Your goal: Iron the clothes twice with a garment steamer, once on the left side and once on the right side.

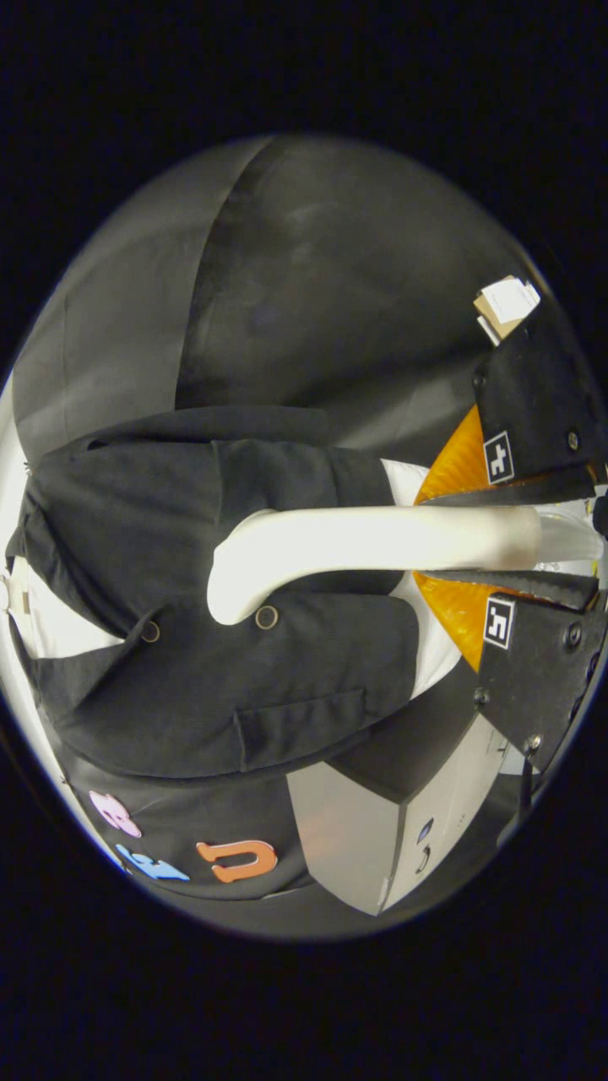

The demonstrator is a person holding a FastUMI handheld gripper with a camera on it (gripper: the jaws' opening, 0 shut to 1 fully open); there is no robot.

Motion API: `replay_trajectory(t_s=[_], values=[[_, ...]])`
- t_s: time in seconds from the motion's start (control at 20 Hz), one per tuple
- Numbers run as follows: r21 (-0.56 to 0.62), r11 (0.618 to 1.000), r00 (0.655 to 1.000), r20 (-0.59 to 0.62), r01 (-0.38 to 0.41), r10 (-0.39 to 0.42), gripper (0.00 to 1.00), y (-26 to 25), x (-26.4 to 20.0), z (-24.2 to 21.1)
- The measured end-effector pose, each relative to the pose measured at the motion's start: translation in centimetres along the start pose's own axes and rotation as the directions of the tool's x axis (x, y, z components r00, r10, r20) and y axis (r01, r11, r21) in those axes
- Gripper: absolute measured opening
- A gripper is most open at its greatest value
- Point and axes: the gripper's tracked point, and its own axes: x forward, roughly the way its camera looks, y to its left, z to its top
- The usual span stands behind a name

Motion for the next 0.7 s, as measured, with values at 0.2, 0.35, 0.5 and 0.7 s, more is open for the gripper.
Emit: replay_trajectory(t_s=[0.2, 0.35, 0.5, 0.7], values=[[0.007, 1.000, 0.999, -0.036, -0.005, 0.006, 0.35, 0.0, 0.3, -1.9], [0.004, 1.000, 0.997, -0.070, -0.010, 0.010, 0.35, 0.0, 0.6, -3.6], [0.005, 1.000, 0.995, -0.102, -0.014, 0.014, 0.35, -0.1, 1.0, -5.2], [0.006, 1.000, 0.992, -0.121, -0.018, 0.019, 0.35, 0.2, 1.4, -6.4]])
